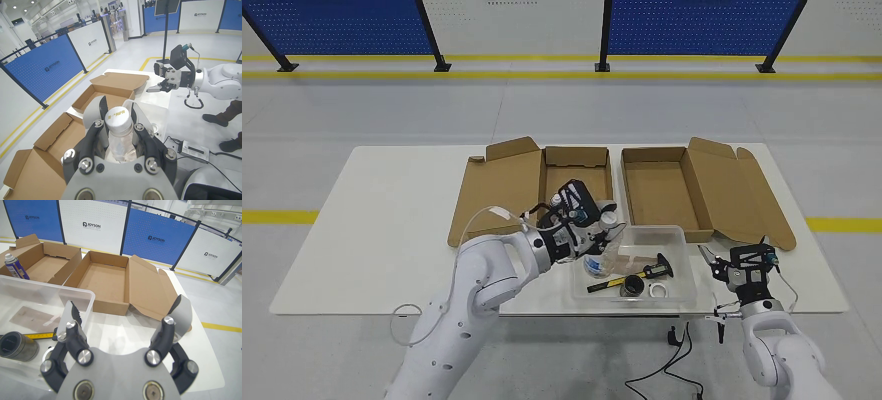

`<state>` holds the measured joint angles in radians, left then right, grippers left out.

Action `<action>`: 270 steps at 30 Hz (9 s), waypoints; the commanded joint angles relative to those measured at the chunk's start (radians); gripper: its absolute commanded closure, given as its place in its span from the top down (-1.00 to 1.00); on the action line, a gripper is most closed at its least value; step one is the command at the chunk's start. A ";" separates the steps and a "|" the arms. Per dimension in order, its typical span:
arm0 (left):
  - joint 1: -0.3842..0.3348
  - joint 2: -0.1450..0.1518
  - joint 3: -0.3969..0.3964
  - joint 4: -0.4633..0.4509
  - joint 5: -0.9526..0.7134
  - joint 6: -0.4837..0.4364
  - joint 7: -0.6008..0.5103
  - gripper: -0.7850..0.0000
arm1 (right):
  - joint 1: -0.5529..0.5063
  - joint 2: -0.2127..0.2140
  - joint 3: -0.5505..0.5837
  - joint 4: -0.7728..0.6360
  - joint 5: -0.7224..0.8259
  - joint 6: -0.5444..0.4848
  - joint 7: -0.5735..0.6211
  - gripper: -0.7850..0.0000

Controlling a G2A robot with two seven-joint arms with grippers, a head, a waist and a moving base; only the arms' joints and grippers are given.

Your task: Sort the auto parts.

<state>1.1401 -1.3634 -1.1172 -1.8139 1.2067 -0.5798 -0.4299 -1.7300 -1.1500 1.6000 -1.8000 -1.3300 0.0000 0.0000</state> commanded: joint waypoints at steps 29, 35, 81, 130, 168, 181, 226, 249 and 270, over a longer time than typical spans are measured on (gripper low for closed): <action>-0.230 -0.079 0.251 0.378 0.233 0.415 0.407 -1.00 | 0.000 0.000 0.000 0.000 0.000 0.000 0.000 1.00; -0.298 -0.107 0.287 0.507 0.261 0.502 0.449 -1.00 | 0.000 0.000 0.000 0.000 0.000 0.000 0.000 1.00; -0.469 -0.272 0.374 1.142 0.199 0.603 0.659 -0.07 | 0.000 0.000 0.000 0.000 0.000 0.000 0.000 1.00; -0.059 -0.124 0.153 0.202 0.229 0.142 -0.431 1.00 | 0.000 0.000 0.000 0.000 0.000 0.000 0.000 1.00; -0.288 -0.218 0.358 0.628 -0.110 0.314 -0.497 0.05 | 0.000 0.000 0.000 0.000 0.000 0.000 0.000 1.00; -0.278 -0.213 0.359 0.621 -0.113 0.294 -0.523 0.05 | 0.000 0.000 0.000 0.000 0.000 0.000 0.000 1.00; -0.202 -0.160 0.239 0.452 -0.122 0.234 -0.517 -1.00 | 0.000 0.000 0.000 0.000 0.000 0.000 0.000 1.00; 0.034 -0.050 -0.170 0.016 -0.402 0.175 -0.659 -1.00 | 0.000 0.000 0.000 0.000 0.000 0.000 0.000 1.00; 0.043 -0.008 -0.175 -0.010 -0.358 0.192 -0.585 -1.00 | 0.000 0.000 0.000 0.000 0.000 0.000 0.000 1.00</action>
<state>1.1907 -1.3719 -1.2976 -1.8331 0.8267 -0.3955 -1.0316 -1.7300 -1.1500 1.6000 -1.8000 -1.3300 0.0000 0.0000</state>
